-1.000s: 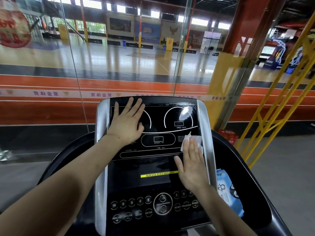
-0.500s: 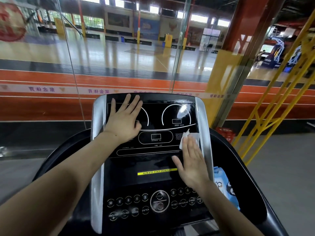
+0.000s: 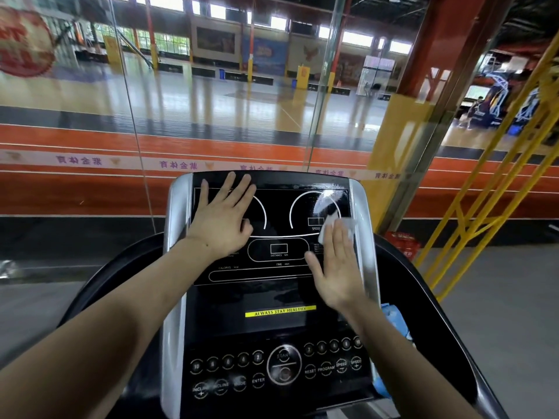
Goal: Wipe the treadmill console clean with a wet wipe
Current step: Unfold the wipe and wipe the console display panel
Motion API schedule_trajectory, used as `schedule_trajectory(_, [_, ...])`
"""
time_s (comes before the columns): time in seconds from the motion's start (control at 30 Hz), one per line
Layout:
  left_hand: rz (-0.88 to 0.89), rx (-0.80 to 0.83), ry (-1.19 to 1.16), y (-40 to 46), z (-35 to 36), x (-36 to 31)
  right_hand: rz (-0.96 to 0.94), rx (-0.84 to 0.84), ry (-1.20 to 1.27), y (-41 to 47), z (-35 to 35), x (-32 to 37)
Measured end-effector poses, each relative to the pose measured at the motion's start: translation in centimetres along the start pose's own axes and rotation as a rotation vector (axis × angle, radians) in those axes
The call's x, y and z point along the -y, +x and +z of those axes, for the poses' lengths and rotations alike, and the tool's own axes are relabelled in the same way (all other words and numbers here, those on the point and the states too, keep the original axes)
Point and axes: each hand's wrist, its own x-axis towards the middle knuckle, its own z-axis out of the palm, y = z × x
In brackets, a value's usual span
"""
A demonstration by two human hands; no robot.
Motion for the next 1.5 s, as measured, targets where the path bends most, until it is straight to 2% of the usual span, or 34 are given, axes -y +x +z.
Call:
schedule_trajectory(0.13, [-0.003, 0.011, 0.018, 0.0, -0.1, -0.2, -0.003, 0.035, -0.012, -1.6, 1.2, -1.4])
schedule_trajectory(0.37, [-0.004, 0.014, 0.017, 0.1, -0.2, -0.1, -0.012, -0.023, -0.046, 7.5, -2.2, 0.2])
schedule_trajectory(0.53, [-0.002, -0.015, 0.000, 0.0, 0.3, 0.0, -0.036, -0.013, -0.075, 0.8, 0.4, -1.0])
schedule_trajectory(0.63, [-0.013, -0.006, 0.007, 0.1, 0.3, -0.2, -0.041, 0.052, -0.130, -4.9, 1.9, -1.5])
schedule_trajectory(0.7, [-0.019, 0.000, 0.015, 0.1, 0.2, -0.4, -0.036, 0.099, -0.152, -5.6, 1.7, -1.6])
schedule_trajectory(0.97, [-0.023, 0.012, 0.019, 0.0, -0.1, -0.3, -0.098, 0.026, -0.140, 8.0, -3.0, 0.4])
schedule_trajectory(1.23, [-0.013, 0.020, 0.020, 0.0, -0.3, -0.2, -0.521, 0.188, -0.330, -3.5, -0.7, -4.3])
schedule_trajectory(1.33, [-0.020, 0.027, 0.018, 0.0, -0.3, -0.4, -0.649, 0.275, -0.449, -0.6, -2.8, -5.1])
schedule_trajectory(1.5, [-0.025, 0.049, 0.030, -0.1, -0.8, -0.3, -0.501, 0.133, -0.446, 9.0, -6.2, -3.6])
